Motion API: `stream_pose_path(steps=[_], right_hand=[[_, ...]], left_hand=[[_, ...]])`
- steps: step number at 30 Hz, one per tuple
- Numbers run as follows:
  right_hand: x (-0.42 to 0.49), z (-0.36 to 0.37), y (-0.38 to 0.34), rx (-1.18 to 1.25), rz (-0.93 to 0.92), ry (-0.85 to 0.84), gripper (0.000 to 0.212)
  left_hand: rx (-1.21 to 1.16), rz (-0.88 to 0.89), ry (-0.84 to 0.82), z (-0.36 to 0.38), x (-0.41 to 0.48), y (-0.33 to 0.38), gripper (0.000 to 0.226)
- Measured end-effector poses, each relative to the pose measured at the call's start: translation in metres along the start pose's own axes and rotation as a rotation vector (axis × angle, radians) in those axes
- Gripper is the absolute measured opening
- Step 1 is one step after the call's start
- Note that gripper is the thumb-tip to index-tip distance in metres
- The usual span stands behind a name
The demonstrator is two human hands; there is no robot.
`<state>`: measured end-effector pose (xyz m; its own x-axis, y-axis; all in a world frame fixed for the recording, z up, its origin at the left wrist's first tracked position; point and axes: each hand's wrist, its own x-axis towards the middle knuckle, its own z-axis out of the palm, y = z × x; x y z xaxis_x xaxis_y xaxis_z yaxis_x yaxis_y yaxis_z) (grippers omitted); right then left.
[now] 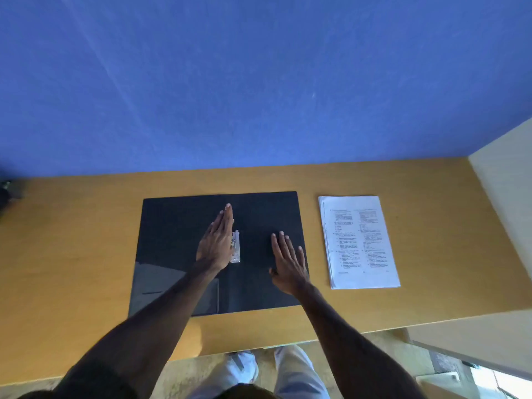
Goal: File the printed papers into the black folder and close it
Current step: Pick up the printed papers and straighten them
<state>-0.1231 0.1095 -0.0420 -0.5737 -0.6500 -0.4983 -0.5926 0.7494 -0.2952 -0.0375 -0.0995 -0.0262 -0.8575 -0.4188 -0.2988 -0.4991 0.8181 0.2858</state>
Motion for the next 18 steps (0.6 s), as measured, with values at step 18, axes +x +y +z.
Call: stream_pose_path(steps=[18], right_hand=[[-0.063, -0.066, 0.211, 0.268, 0.366, 0.268, 0.082]], left_hand=[[-0.101, 0.051, -0.126, 0.068, 0.0, 0.226, 0.063]])
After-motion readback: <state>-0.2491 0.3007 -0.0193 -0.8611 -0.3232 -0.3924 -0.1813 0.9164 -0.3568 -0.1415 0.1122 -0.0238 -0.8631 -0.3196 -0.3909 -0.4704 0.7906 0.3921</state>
